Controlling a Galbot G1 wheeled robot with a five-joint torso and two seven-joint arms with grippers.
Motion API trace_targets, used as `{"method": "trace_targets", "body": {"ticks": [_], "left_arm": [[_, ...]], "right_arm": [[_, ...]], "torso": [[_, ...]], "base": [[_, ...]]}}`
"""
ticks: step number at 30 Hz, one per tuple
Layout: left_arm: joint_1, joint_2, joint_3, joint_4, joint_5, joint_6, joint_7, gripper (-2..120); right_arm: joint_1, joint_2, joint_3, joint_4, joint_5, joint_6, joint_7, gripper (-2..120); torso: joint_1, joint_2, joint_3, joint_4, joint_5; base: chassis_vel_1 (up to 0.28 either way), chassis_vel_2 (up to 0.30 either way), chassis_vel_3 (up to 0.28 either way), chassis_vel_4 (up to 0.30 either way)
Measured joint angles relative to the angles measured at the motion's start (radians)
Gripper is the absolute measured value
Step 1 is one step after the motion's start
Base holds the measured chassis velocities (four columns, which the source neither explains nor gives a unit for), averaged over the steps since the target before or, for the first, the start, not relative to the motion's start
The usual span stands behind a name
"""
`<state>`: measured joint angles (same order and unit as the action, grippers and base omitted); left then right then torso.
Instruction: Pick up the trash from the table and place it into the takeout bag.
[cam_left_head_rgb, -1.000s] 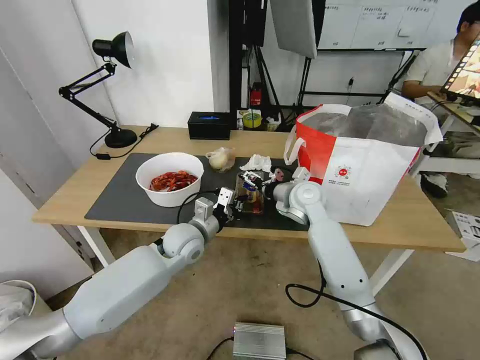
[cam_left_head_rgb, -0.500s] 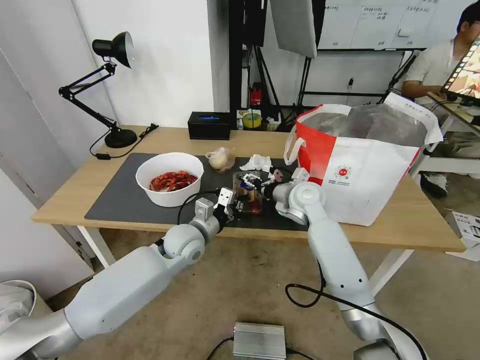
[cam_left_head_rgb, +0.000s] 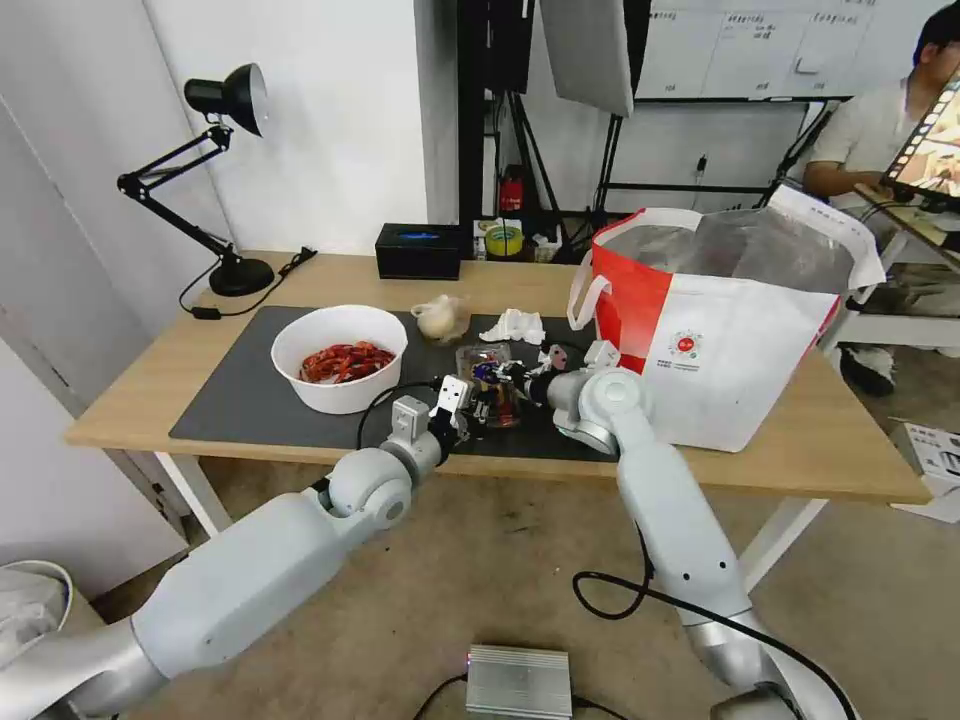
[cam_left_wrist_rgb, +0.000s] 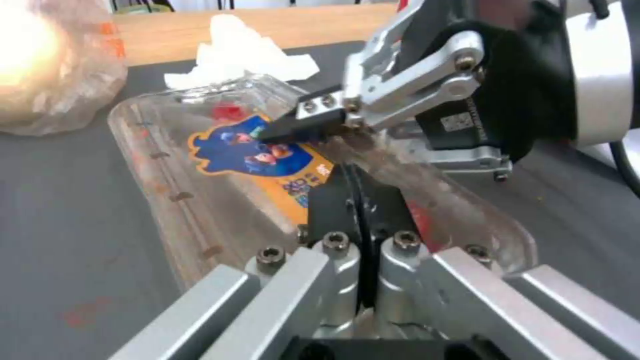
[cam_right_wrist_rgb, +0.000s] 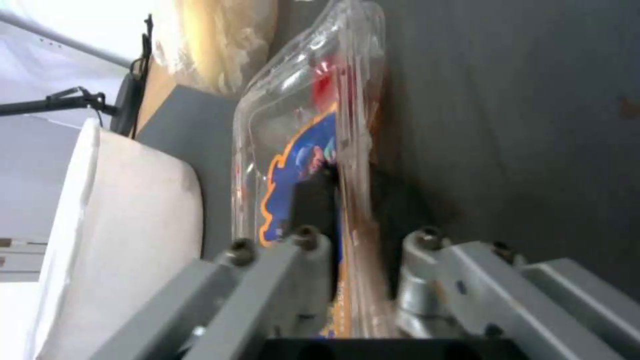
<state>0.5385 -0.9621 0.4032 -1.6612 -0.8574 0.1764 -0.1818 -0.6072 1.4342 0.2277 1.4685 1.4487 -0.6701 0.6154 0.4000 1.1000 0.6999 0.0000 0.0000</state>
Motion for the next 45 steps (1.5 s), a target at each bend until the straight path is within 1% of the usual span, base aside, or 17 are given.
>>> {"method": "trace_targets", "body": {"ticks": [3,13,15,23,25,27,28,29,30,32,33,35,37,39,40,43,45], "left_arm": [[0.001,0.002,0.000,-0.001,0.000,0.000,0.000,0],[0.025,0.024,-0.028,-0.031,-0.003,-0.001,0.000,0],[0.042,0.056,-0.053,-0.064,-0.008,-0.002,0.000,0],[0.090,0.116,-0.115,-0.111,-0.012,-0.002,0.003,0],[0.151,0.144,-0.184,-0.163,-0.014,-0.004,0.005,0],[0.181,0.152,-0.212,-0.184,-0.014,-0.004,0.005,0],[0.270,0.169,-0.292,-0.237,-0.009,-0.004,0.022,0],[0.309,0.175,-0.323,-0.256,-0.005,-0.005,0.031,0],[0.309,0.175,-0.323,-0.256,-0.005,-0.005,0.031,0],[0.403,0.183,-0.400,-0.301,0.013,-0.010,0.051,0],[0.403,0.183,-0.400,-0.301,0.013,-0.010,0.051,0],[0.504,0.186,-0.478,-0.354,0.037,-0.018,0.066,0],[0.514,0.186,-0.486,-0.359,0.039,-0.019,0.067,0],[0.608,0.175,-0.552,-0.403,0.064,-0.024,0.074,11],[0.608,0.175,-0.552,-0.403,0.064,-0.024,0.074,11],[0.716,0.145,-0.625,-0.436,0.094,-0.029,0.084,27],[0.734,0.139,-0.638,-0.440,0.098,-0.030,0.087,30]], "right_arm": [[0.000,-0.003,0.000,0.000,0.002,0.000,0.000,0],[0.002,-0.001,0.001,-0.006,0.003,0.000,-0.001,0],[0.004,0.000,0.000,-0.012,0.003,0.000,-0.003,0],[0.008,0.002,0.002,-0.016,0.002,0.000,-0.005,0],[0.011,0.002,0.002,-0.016,0.002,0.001,-0.010,0],[0.012,0.002,0.002,-0.015,0.002,0.001,-0.012,0],[0.012,0.000,0.002,-0.010,0.001,0.002,-0.013,0],[0.012,-0.001,0.002,-0.005,0.001,0.002,-0.014,0],[0.012,-0.001,0.002,-0.005,0.001,0.002,-0.014,0],[0.011,-0.004,0.001,0.007,0.002,0.005,-0.017,0],[0.011,-0.004,0.001,0.007,0.002,0.005,-0.017,0],[0.010,-0.010,0.001,0.025,0.001,0.019,-0.027,0],[0.010,-0.011,0.001,0.028,0.001,0.022,-0.030,0],[0.008,-0.019,0.003,0.057,-0.010,0.042,-0.059,0],[0.008,-0.019,0.003,0.057,-0.010,0.042,-0.059,0],[0.008,-0.039,0.005,0.114,-0.029,0.065,-0.096,0],[0.008,-0.045,0.005,0.127,-0.030,0.069,-0.101,0]], "torso": [[0.000,0.000,0.000,0.0001,0.0000],[0.000,0.000,0.000,-0.0001,-0.0001],[0.000,0.000,0.000,-0.0003,-0.0001],[0.000,0.000,0.000,-0.0001,-0.0002],[0.000,0.000,0.000,-0.0001,-0.0001],[0.000,0.000,0.000,-0.0001,-0.0001],[0.000,0.000,0.000,0.0002,-0.0001],[0.000,0.000,0.000,0.0002,0.0000],[0.000,0.000,0.000,0.0002,0.0000],[0.000,0.000,0.000,0.0003,-0.0001],[0.000,0.000,0.000,0.0003,-0.0001],[0.000,0.000,0.000,0.0002,0.0000],[0.000,0.000,0.000,0.0003,-0.0001],[0.000,0.000,0.000,0.0001,0.0000],[0.000,0.000,0.000,0.0001,0.0000],[0.000,0.000,0.000,0.0001,-0.0001],[0.000,0.000,0.000,0.0002,-0.0001]], "base": [[0.000,0.000,0.000,0.000],[0.000,0.000,0.000,0.000],[0.000,0.000,0.000,0.000],[0.000,0.000,0.000,0.000],[0.000,0.000,0.000,0.000],[0.000,0.000,0.000,0.000],[0.000,0.000,0.000,0.000],[0.000,0.000,0.000,0.000],[0.000,0.000,0.000,0.000],[0.000,0.000,0.000,0.000],[0.000,0.000,0.000,0.000],[0.000,0.000,0.000,0.000],[0.000,0.000,0.000,0.000],[0.000,0.000,0.000,0.000],[0.000,0.000,0.000,0.000],[0.000,0.000,0.000,0.000],[0.000,0.000,0.000,0.000]]}}
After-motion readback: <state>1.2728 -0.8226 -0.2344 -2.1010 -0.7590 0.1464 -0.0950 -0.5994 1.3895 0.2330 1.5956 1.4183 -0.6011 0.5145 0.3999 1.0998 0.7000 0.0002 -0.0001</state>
